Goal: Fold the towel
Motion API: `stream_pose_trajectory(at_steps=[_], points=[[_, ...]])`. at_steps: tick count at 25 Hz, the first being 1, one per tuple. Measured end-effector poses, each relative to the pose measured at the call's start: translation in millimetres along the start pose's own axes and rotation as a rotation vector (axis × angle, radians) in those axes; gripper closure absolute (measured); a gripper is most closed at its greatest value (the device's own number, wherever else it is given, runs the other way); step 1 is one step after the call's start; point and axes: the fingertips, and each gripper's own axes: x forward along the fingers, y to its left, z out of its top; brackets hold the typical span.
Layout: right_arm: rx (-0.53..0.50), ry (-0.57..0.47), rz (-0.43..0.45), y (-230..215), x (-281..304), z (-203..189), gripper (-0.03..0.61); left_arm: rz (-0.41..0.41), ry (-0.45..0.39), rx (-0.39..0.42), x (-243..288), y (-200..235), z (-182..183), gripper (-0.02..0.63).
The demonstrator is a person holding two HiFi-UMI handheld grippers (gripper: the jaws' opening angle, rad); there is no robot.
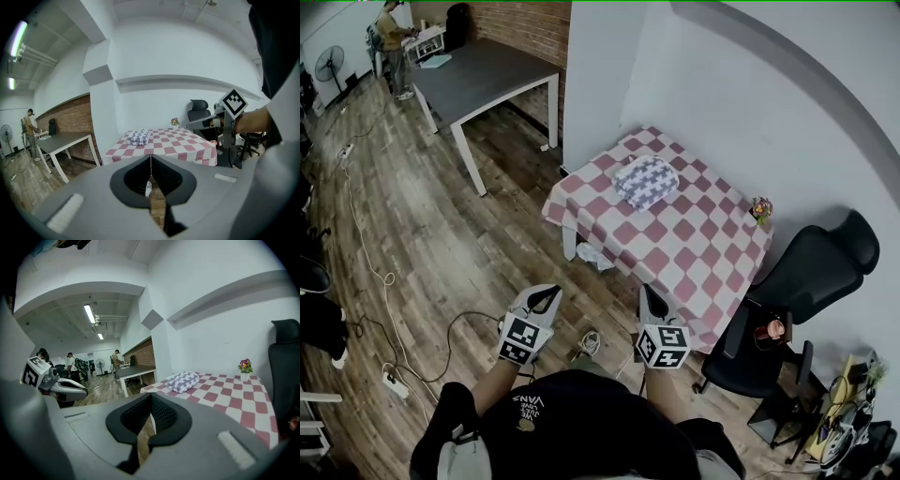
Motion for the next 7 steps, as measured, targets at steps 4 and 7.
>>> stream_pose_trajectory(at_steps=[4,7], points=[[0.008,-0.008,-0.014,-4.6,-3.3,0.3,0.574,-0.017,-0.008,0.000,1.8,-7.0,1.2,0.607],[0.009,-0.015,-0.015,-5.9,-2.1,2.4,0.574,-0.025,-0.008,-0.002,4.0,-9.9,0.7,0.607]])
